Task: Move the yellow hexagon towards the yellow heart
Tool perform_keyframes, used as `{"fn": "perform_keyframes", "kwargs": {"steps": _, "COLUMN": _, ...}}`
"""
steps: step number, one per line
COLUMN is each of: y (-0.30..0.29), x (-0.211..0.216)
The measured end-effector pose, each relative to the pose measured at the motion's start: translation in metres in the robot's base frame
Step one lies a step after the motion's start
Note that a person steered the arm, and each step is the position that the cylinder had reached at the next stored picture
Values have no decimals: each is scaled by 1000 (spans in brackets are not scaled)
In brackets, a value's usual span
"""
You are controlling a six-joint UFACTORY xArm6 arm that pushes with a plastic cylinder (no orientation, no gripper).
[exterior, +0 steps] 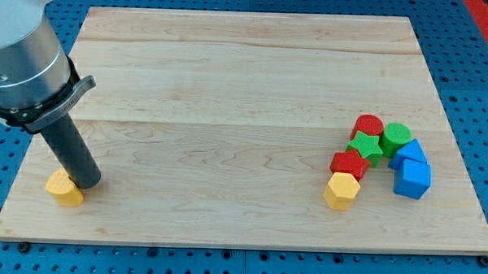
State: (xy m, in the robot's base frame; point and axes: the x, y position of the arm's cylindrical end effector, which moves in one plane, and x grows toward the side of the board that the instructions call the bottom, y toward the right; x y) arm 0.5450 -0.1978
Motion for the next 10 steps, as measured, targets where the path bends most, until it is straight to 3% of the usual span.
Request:
{"fn": "perform_keyframes", "kwargs": {"steps": 1, "y": 35, "x": 0}}
{"fn": "perform_keyframes", "kwargs": {"steps": 2, "y": 120, "x": 15}}
{"fn": "perform_keyframes", "kwargs": {"steps": 3, "y": 164, "x": 53}}
{"fn": "perform_keyframes", "kwargs": {"steps": 4, "y": 221, "x": 63}}
{"fn": "perform_keyframes", "kwargs": {"steps": 6, "y": 365, "x": 57}}
{"fn": "perform_keyframes", "kwargs": {"steps": 10, "y": 307, "x": 5}}
